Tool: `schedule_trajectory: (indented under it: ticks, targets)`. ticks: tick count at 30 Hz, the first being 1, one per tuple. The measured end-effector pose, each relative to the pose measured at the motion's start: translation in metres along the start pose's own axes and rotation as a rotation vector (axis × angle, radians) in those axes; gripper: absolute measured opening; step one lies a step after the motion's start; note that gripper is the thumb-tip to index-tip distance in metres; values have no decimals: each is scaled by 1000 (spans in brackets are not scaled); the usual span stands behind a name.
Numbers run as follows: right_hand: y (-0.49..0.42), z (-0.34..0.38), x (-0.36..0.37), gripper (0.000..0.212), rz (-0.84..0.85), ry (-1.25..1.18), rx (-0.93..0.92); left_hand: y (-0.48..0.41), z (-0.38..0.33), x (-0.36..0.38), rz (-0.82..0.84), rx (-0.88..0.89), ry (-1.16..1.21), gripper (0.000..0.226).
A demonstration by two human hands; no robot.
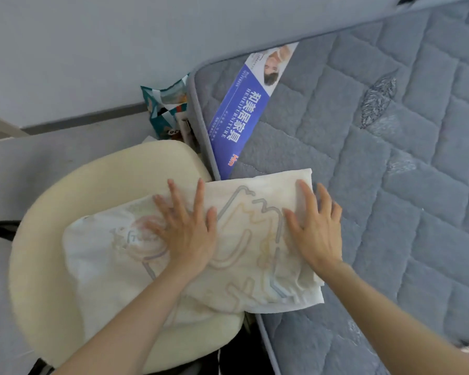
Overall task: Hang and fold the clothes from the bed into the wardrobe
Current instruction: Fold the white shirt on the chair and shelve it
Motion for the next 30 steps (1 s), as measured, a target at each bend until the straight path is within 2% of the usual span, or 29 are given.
schedule_trajectory:
  ticks: [3,5,6,9,11,13,16,19,22,24,26,27,30]
  targets:
    - [38,-24,-7,73,-89,-13,206,1,-64,-21,-85,306,-56,57]
    - [60,-45,2,72,-43,25,336,1,-94,-18,-19,389,-47,53]
    - [66,-53,6,65,-19,8,357,0,-102,-12,36,391,-39,52]
    - [66,-60,19,34,88,-158,273,-6,-109,-2,105,375,-85,53]
    - [61,-57,15,28,106,-208,174,-11,-107,-6,68,373,-141,55]
    - [51,-55,-3,31,61,-250,98,-15,-107,-15,-4,360,-207,59]
    - [20,-61,-41,37,-50,-305,83,-19,-114,-29,-85,347,-242,63]
    - [-6,-72,-76,12,-215,-341,125,-30,-123,-33,-40,342,-227,63]
    - [4,-91,-80,31,-398,-460,307,-41,-119,-37,71,273,-91,64]
    - [33,-103,-62,55,-450,-602,551,-43,-114,-36,134,264,-51,63]
    - [69,-106,-27,75,-399,-725,766,-44,-107,-31,194,285,-90,58]
    - [85,-104,-9,78,-357,-804,824,-44,-104,-30,221,293,-91,57]
    - [107,-84,38,64,-166,-1027,838,-48,-98,-29,257,311,-2,55]
Point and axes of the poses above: each hand's wrist, its own y-axis away from the middle knuckle, its own x-axis out of the palm, z = x × y, the point moved 9 cm from there along -y, towards the middle knuckle, and after that the axes turned 13 degrees about -y, right-handed, at the moved point
